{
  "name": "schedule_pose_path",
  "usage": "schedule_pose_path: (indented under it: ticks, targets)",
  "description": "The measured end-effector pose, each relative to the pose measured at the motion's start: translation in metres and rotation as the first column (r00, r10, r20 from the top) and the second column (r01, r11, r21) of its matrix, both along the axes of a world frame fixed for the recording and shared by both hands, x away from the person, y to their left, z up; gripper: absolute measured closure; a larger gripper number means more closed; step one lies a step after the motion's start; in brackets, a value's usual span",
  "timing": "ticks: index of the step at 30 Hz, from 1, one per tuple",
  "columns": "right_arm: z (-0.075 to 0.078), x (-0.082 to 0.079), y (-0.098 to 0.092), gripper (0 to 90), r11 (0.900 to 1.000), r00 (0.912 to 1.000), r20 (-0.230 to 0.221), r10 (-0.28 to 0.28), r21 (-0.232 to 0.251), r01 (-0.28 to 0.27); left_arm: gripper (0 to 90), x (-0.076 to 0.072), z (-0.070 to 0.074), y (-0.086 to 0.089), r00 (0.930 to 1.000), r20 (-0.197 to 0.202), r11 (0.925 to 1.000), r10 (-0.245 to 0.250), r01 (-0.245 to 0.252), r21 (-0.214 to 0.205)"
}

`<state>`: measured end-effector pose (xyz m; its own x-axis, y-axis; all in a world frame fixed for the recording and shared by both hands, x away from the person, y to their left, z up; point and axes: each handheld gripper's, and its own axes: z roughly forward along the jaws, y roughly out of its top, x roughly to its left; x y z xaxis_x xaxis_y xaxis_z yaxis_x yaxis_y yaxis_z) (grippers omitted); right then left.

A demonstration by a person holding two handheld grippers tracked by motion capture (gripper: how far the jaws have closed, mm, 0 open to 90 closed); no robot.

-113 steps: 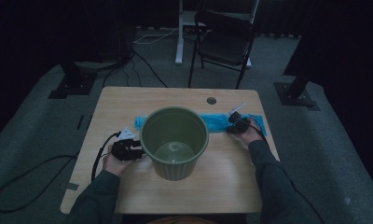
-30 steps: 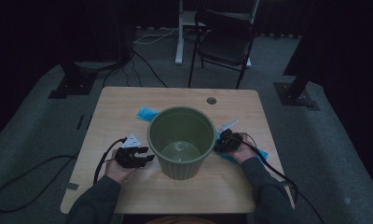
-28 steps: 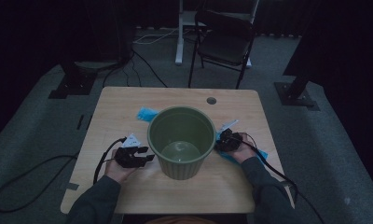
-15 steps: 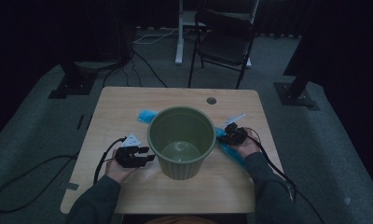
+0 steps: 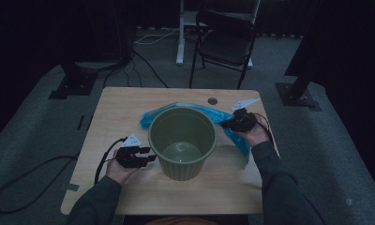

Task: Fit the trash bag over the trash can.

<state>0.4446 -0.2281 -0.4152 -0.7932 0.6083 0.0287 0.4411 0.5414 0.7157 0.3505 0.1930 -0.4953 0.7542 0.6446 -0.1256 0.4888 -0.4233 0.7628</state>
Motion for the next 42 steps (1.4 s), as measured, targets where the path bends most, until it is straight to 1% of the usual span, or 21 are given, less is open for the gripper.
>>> schedule_pose_path:
  ticks: [2,7,9,14,19,22,24,25,26,32,37,42]
  targets:
    - [0.009,0.000,0.001,89.7,0.9999,0.9999,0.009,0.005,0.015,-0.005,51.5,0.000,0.000,0.000,1.0000,0.000,1.0000,0.000,0.000,0.000]
    - [0.028,0.001,0.006,89.7,0.9993,0.9992,0.034,0.020,0.029,-0.021,51.7,0.000,0.000,0.000,1.0000,0.000,1.0000,0.002,-0.002,-0.001]
    - [0.034,0.001,0.008,89.7,0.9992,0.9987,0.043,0.028,0.028,-0.029,51.8,0.000,0.000,-0.001,1.0000,-0.003,1.0000,-0.001,0.001,-0.007]
    - [0.050,0.002,0.014,89.7,0.9985,0.9966,0.068,0.048,0.023,-0.049,51.8,-0.002,0.000,-0.006,0.9999,-0.002,0.9999,-0.012,0.012,-0.008]
    - [0.064,0.000,0.020,89.7,0.9974,0.9944,0.083,0.066,0.022,-0.068,51.8,-0.001,0.001,-0.013,0.9997,-0.002,0.9997,-0.022,0.022,-0.011]
    - [0.072,-0.002,0.025,89.7,0.9962,0.9932,0.082,0.082,0.023,-0.085,51.7,-0.001,0.001,-0.016,0.9997,-0.001,0.9996,-0.025,0.025,-0.012]
    - [0.074,-0.003,0.028,89.7,0.9956,0.9922,0.087,0.090,0.019,-0.092,51.7,-0.001,0.001,-0.016,0.9997,-0.001,0.9996,-0.025,0.025,-0.012]
    - [0.074,-0.003,0.028,89.7,0.9956,0.9922,0.087,0.090,0.019,-0.092,51.7,0.001,0.001,-0.019,0.9997,0.000,0.9996,-0.024,0.024,-0.012]
    - [0.085,-0.006,0.036,89.7,0.9933,0.9882,0.102,0.114,0.007,-0.116,51.8,0.001,0.001,-0.020,0.9996,0.000,0.9996,-0.027,0.027,-0.008]
    - [0.104,-0.010,0.053,89.7,0.9865,0.9792,0.125,0.160,0.015,-0.163,51.7,0.003,0.002,-0.025,0.9996,0.007,0.9997,-0.026,0.026,-0.001]
    - [0.116,-0.011,0.071,89.7,0.9779,0.9709,0.131,0.201,0.032,-0.207,51.7,0.005,0.001,-0.028,0.9997,0.013,0.9998,-0.020,0.020,0.001]
    - [0.123,-0.012,0.090,89.7,0.9680,0.9612,0.136,0.240,0.041,-0.247,51.8,0.006,0.001,-0.034,0.9997,0.012,0.9997,-0.023,0.023,-0.002]
